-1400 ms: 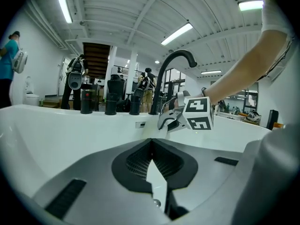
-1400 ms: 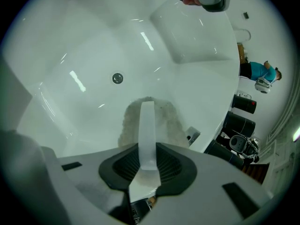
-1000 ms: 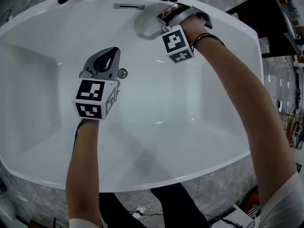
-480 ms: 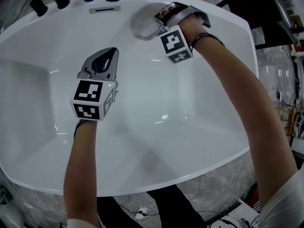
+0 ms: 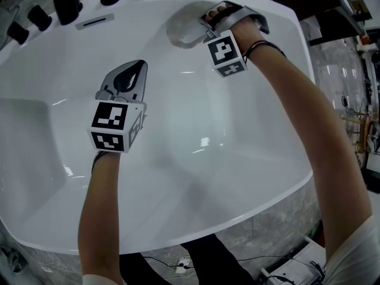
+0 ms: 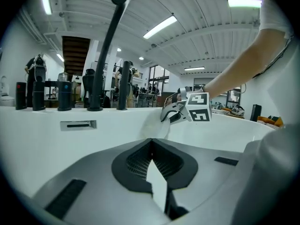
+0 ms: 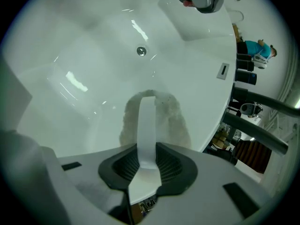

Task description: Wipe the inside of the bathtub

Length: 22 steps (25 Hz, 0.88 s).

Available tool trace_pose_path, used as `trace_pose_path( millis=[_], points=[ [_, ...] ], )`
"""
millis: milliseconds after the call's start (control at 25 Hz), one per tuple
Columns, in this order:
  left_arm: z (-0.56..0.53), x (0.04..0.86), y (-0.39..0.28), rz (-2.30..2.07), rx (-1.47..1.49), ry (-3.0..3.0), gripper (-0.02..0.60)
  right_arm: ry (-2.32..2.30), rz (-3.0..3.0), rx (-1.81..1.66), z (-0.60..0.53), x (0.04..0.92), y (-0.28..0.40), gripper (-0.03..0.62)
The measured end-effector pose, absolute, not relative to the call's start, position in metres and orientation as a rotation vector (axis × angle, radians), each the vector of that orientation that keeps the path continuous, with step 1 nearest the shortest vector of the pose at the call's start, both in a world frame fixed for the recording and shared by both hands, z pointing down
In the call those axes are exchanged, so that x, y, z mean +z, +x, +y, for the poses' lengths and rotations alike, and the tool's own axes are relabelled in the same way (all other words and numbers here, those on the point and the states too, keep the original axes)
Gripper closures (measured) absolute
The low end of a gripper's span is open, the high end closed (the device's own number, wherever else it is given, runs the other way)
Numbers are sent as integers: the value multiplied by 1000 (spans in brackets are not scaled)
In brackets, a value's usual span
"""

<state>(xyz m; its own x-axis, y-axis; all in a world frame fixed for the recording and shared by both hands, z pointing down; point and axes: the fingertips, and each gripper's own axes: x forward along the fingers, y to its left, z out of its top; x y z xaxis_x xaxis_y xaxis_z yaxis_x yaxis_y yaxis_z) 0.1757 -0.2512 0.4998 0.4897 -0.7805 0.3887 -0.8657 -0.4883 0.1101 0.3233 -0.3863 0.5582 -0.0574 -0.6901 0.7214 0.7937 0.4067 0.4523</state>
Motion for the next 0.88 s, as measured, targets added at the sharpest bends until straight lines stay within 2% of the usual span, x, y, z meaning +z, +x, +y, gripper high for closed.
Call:
trace_pose_path(
  millis=[880],
  points=[
    [-275, 509, 275, -1238, 431, 2545, 571, 10, -1013, -1066, -418, 560, 481, 496]
  ],
)
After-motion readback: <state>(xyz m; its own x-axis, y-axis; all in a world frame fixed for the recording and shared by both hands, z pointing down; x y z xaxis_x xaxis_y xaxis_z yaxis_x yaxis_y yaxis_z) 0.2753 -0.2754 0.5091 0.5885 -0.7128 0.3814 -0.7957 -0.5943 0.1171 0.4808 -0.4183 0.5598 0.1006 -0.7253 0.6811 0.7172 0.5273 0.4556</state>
